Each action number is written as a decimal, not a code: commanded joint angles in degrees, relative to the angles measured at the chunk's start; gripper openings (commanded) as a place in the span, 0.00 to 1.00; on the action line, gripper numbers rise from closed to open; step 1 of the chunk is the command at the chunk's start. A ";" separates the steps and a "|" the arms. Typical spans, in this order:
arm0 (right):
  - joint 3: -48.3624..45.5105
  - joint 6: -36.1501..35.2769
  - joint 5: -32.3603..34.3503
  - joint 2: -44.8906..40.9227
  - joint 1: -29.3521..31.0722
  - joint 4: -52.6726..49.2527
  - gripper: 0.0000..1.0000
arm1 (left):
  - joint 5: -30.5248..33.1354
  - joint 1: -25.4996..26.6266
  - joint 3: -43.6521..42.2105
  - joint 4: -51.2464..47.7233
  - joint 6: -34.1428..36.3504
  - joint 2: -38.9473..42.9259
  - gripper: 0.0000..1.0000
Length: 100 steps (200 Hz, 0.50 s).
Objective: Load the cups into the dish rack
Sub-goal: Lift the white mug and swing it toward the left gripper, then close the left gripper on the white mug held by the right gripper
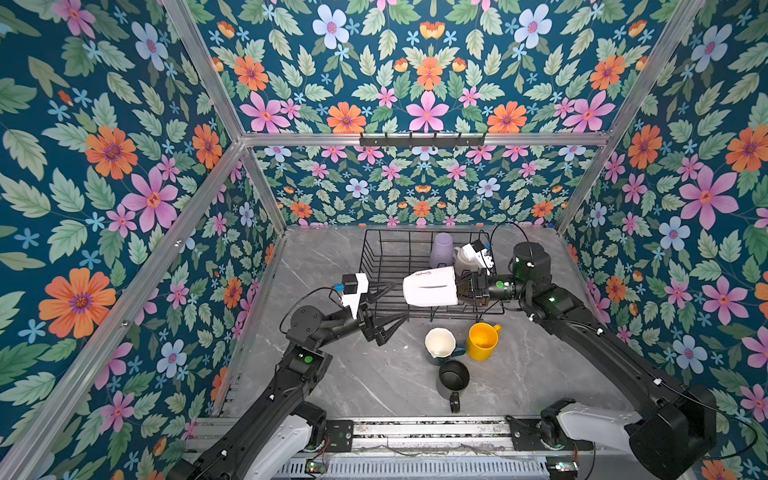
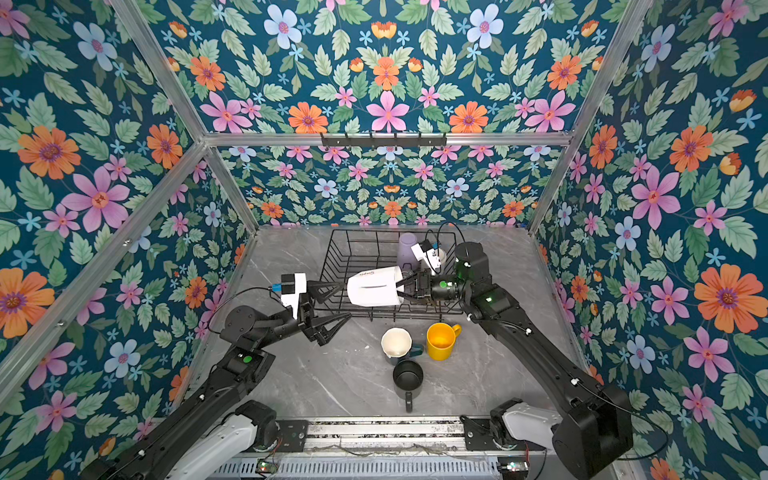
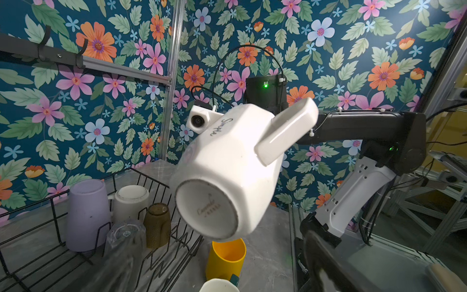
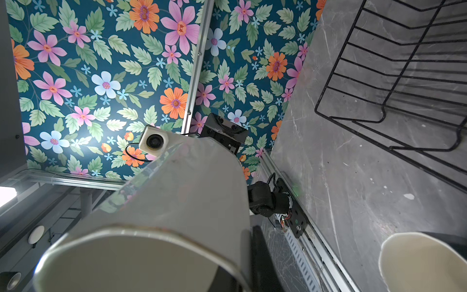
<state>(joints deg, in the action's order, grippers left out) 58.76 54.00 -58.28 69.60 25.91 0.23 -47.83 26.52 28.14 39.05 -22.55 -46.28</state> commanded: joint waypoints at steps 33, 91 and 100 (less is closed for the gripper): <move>-0.79 1.52 -2.18 0.60 1.91 7.57 0.00 | -2.63 -0.07 1.21 0.46 1.80 -1.14 1.00; -0.96 2.54 -2.53 1.84 3.94 9.75 0.00 | -2.65 -0.07 1.39 0.62 2.17 -2.06 1.00; -0.84 2.52 -2.62 2.17 4.28 9.94 0.00 | -2.52 -0.07 1.39 0.64 2.20 -1.97 1.00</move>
<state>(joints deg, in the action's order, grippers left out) 57.34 55.53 -59.05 71.33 29.50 4.51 -49.63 26.52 29.12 38.98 -21.04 -48.27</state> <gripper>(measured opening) 0.083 0.996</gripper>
